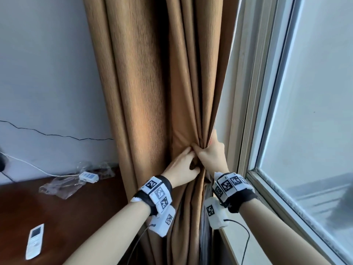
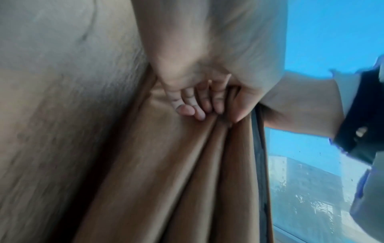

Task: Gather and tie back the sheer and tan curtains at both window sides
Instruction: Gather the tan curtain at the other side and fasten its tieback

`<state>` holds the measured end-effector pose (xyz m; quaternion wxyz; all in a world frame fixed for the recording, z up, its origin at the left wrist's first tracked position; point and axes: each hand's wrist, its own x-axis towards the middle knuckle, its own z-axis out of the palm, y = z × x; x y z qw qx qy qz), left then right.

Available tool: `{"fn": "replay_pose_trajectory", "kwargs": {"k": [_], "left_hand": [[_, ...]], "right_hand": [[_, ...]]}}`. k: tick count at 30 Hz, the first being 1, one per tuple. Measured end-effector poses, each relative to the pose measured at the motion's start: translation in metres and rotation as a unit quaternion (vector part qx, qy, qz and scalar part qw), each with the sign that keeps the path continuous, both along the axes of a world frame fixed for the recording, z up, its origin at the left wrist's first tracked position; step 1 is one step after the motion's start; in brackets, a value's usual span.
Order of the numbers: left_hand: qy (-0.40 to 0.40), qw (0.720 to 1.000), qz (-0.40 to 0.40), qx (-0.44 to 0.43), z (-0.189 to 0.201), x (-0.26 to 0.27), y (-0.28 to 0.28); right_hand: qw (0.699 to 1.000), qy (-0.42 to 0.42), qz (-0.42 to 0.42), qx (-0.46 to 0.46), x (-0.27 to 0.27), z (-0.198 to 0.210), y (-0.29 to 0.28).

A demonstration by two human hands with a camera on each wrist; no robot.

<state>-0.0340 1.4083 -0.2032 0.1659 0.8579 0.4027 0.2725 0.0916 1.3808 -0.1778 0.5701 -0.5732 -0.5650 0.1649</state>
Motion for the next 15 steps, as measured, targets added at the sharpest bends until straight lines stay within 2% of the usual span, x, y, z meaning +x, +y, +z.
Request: {"fn": "replay_pose_trajectory", "kwargs": {"k": [3,5,7,10,12,15], "left_hand": [[-0.038,0.994,0.000,0.098,0.008,-0.026,0.003],[-0.108,0.971,0.075,0.200,0.012,-0.049,0.008],[-0.144,0.934,0.176,0.276,0.016,-0.074,0.011],[-0.176,0.899,0.281,0.287,0.022,-0.105,0.017],[-0.215,0.884,0.313,0.271,0.026,-0.115,0.019],[-0.266,0.896,0.289,0.205,0.029,-0.115,0.021]], "right_hand": [[1.000,-0.018,-0.003,0.002,0.002,-0.001,0.004],[1.000,-0.029,0.000,0.006,0.004,-0.001,0.005],[1.000,-0.030,0.003,0.003,0.006,-0.002,0.004],[0.999,-0.032,-0.006,0.007,0.007,0.000,0.004],[0.999,-0.037,-0.014,0.007,0.004,-0.001,0.005],[0.999,-0.041,-0.017,0.005,-0.001,-0.002,0.007]]}}
